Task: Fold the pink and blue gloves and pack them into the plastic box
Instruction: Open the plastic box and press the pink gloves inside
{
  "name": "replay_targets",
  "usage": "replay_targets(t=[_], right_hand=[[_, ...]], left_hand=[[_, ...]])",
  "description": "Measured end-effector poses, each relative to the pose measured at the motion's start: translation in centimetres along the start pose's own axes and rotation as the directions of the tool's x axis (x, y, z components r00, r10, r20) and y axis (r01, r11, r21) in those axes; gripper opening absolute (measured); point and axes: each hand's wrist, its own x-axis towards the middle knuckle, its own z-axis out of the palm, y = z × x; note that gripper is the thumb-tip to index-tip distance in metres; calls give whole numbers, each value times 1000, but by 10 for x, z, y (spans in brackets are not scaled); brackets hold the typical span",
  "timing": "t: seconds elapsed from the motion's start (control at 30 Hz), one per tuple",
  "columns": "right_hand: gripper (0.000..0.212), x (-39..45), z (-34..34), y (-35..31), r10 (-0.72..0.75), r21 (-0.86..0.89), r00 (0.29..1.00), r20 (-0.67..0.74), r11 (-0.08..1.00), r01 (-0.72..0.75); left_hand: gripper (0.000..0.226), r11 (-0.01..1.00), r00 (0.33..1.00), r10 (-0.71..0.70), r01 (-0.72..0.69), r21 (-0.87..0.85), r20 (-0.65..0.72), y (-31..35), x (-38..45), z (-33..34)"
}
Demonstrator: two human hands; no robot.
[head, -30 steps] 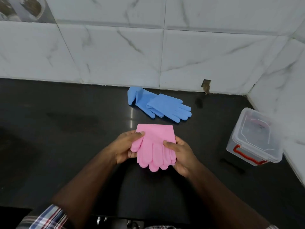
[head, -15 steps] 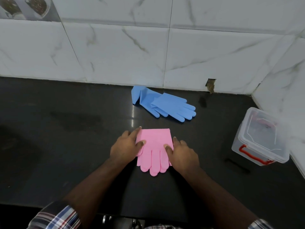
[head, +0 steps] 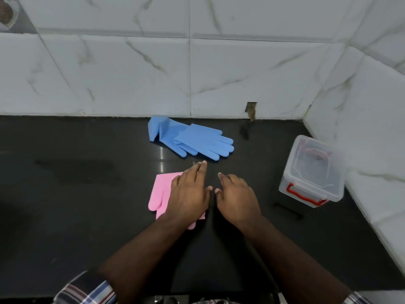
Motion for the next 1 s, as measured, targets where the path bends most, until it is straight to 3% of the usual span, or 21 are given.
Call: replay_targets(t=[0.2, 0.3, 0.4, 0.5, 0.6, 0.7, 0.83, 1.0], right_hand=[[47, -13, -31, 47, 8, 13, 999, -49, 1000, -7], [42, -18, -56, 75, 1, 85, 989, -146, 996, 12], [36, -21, -90, 116, 138, 236, 930, -340, 970, -58], [37, -21, -116, 173, 353, 317, 830, -432, 921, -227], [45, -23, -122, 216, 554, 401, 777, -300, 812, -424], [52, -21, -110, 227, 617, 541, 774, -143, 703, -461], [56, -14, -96, 217, 571, 569, 812, -120, 710, -416], [57, -7, -77, 185, 418, 629, 907, -56, 720, -293]], left_hand=[[68, 993, 994, 112, -111, -42, 14, 68, 24, 24], [66, 973, 990, 130, -118, -199, 49, 96, 39, 33], [65, 894, 988, 72, -2, -448, 138, 127, 53, 37], [66, 849, 979, 32, 79, -522, 201, 157, 68, 39], [68, 829, 969, 22, 120, -547, 247, 182, 81, 41], [66, 792, 948, -24, 211, -573, 316, 192, 88, 42], [61, 774, 949, -117, 271, -573, 292, 178, 83, 36], [49, 711, 917, -355, 392, -584, 183, 129, 64, 20]])
